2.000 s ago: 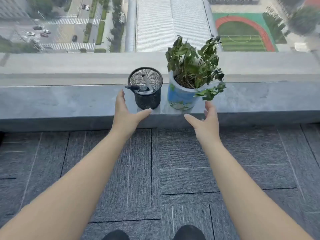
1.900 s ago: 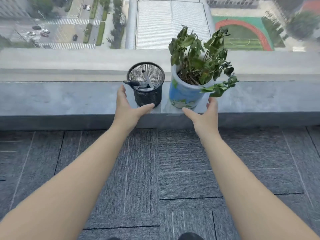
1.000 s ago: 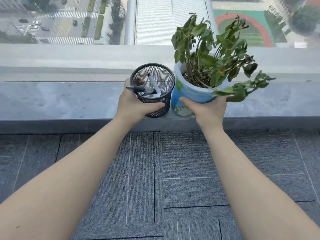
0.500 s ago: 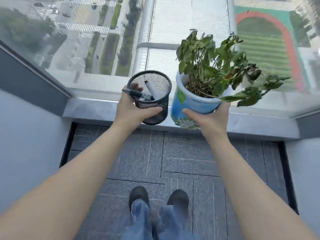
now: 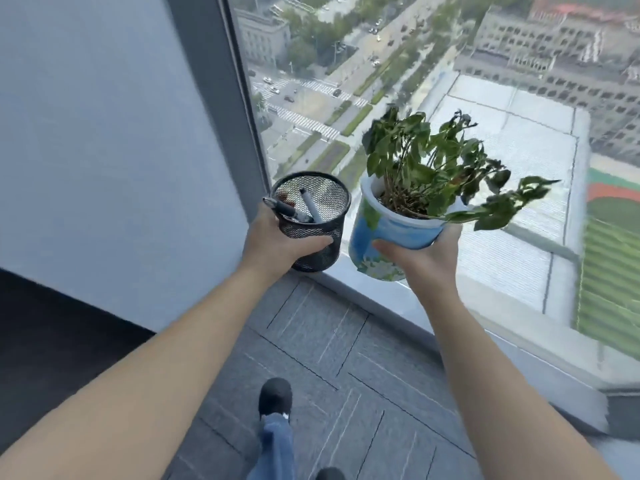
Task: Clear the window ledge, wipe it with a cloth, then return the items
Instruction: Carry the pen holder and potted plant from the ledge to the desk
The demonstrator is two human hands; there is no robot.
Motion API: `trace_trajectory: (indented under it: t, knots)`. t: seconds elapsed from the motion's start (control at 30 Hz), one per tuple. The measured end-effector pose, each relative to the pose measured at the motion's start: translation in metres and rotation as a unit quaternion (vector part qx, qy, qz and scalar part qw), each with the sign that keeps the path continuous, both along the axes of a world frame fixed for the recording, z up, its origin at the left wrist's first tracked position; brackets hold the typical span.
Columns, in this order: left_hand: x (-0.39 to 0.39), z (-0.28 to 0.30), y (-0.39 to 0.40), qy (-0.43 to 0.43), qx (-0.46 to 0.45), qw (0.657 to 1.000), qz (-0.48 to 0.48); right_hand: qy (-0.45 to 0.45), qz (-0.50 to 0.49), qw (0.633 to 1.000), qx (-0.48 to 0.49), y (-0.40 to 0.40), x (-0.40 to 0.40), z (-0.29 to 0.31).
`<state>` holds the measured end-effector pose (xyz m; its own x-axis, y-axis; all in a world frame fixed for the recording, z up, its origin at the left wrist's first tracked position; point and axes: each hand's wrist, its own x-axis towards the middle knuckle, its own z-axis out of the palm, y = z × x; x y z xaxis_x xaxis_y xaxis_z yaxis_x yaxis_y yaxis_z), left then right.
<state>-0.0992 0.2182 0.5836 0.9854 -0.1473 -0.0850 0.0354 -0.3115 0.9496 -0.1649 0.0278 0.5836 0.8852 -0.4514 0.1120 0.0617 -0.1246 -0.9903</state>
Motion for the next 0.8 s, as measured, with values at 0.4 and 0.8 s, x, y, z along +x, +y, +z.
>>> trace_trajectory:
  t: [0.4,0.8]
  knots:
    - [-0.153,0.094,0.237,-0.065,-0.001,0.953,0.296,-0.037,0.281,0.959,0.001,0.227,-0.038,0.089]
    - [-0.391,0.152,0.492,-0.108,0.05,0.842,0.526,-0.036,0.517,0.854,0.042,0.535,-0.174,0.136]
